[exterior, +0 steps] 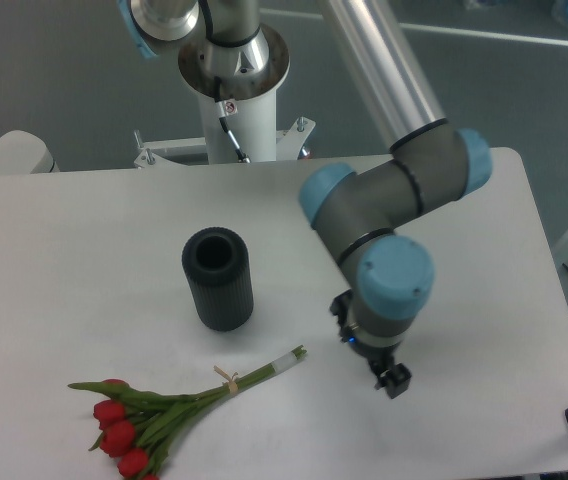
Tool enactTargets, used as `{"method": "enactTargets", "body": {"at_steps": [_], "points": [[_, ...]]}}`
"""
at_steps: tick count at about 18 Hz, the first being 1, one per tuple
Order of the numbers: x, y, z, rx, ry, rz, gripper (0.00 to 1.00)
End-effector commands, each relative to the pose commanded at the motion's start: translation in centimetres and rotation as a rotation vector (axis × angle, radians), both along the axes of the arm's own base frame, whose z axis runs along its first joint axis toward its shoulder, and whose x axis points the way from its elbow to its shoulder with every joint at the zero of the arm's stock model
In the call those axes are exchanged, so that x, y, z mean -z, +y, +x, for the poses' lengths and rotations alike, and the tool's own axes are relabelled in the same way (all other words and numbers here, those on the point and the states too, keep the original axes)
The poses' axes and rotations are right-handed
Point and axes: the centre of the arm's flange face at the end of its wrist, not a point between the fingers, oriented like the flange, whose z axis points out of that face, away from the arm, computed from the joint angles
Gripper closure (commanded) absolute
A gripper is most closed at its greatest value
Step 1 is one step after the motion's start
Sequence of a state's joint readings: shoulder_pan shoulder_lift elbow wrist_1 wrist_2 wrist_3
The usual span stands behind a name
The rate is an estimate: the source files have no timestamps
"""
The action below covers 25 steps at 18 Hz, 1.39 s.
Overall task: Pick up the flowers from the table
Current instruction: 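Move the gripper over the red tulip bundle's stems and lower it, then close the gripper around the tulip stems near the blooms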
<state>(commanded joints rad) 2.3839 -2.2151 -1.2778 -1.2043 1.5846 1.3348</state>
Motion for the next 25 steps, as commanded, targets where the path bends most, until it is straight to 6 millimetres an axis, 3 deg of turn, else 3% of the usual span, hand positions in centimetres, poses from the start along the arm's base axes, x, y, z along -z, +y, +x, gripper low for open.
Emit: {"method": "enactTargets", "body": {"at_steps": [7, 14, 25], "points": [[1.3, 5.2, 6.6, -0.075, 0.017, 0.029, 0.00], [3.8, 7.9, 12.6, -0.115, 0.001, 0.009, 0.00], [7.2, 9.1, 16.5, -0.104, 0.019, 0.044, 0.00]]}}
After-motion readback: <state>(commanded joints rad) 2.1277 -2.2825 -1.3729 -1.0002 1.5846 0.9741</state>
